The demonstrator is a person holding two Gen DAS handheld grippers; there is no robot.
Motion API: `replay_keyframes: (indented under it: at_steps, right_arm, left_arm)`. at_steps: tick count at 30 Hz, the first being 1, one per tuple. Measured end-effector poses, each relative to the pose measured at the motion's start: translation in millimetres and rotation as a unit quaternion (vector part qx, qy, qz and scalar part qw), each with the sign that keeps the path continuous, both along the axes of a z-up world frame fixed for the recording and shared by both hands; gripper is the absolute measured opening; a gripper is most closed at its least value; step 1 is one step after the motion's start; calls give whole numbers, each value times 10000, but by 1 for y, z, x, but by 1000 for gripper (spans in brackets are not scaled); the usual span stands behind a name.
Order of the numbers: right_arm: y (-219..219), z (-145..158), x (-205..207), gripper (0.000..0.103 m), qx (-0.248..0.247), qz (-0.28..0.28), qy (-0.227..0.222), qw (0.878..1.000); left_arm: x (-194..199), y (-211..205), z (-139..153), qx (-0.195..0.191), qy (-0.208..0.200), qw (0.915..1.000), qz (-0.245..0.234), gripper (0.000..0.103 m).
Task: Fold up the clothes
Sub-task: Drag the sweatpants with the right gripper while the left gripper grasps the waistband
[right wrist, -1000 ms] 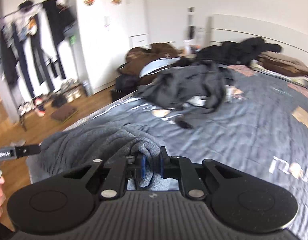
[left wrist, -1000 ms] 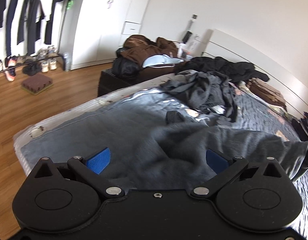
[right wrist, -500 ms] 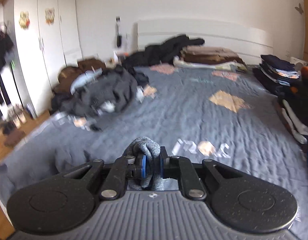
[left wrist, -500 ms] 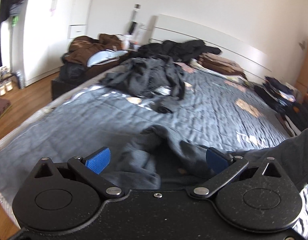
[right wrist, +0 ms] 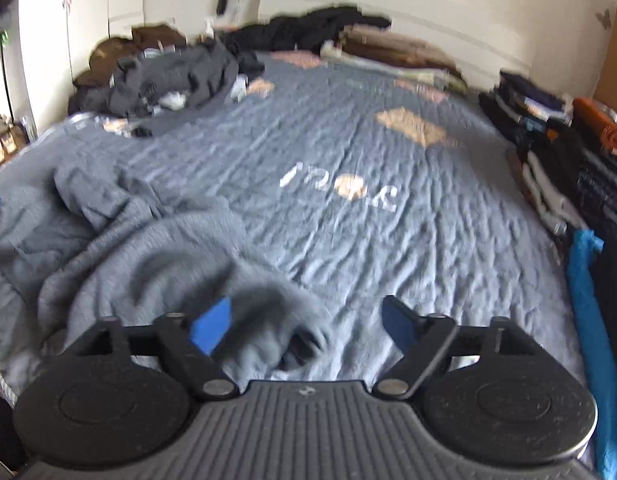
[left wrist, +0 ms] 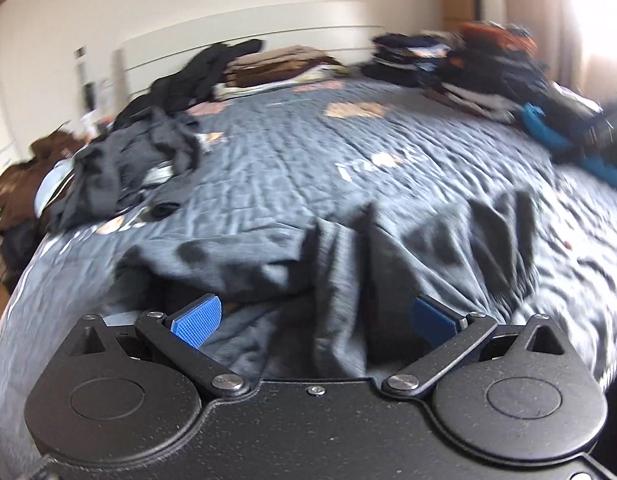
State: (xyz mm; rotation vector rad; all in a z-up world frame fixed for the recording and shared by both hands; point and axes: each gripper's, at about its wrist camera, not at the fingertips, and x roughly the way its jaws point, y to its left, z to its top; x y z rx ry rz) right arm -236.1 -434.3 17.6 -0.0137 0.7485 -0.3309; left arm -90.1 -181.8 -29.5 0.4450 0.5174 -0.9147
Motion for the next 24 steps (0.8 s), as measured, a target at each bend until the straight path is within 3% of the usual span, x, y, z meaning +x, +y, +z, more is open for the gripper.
replay_keyframes:
  at_steps: [5,9,15,17,21,24]
  right_arm:
    - [19,11,-12,95,158,313,-477,9982]
    - [36,-8,-6,95,210,685,-410,9966]
    - [37,-37,-2,95,473,807,-283,9952]
    - [35,-43,-3,95,529,807,-268,9950]
    - [27,-52,-2,95,738,613,-354,9948]
    - [29,-51,5,95,610,721,-328,9950]
  left_arm:
    - [-28,-7,-19,261,-250,9965,-748,103]
    - [-43,-15,-23,382,-404,9924,-1100,103]
    - [-64,-23,-32,609,-679,9848,-1480,102]
    - [-69,-28,-40,811,-777,9819,-1523,94]
    - [-72,-35,-56,1227,-842,9767,-1546,66]
    - [-71,-42,-66,1473,-791,9742,-1515,49]
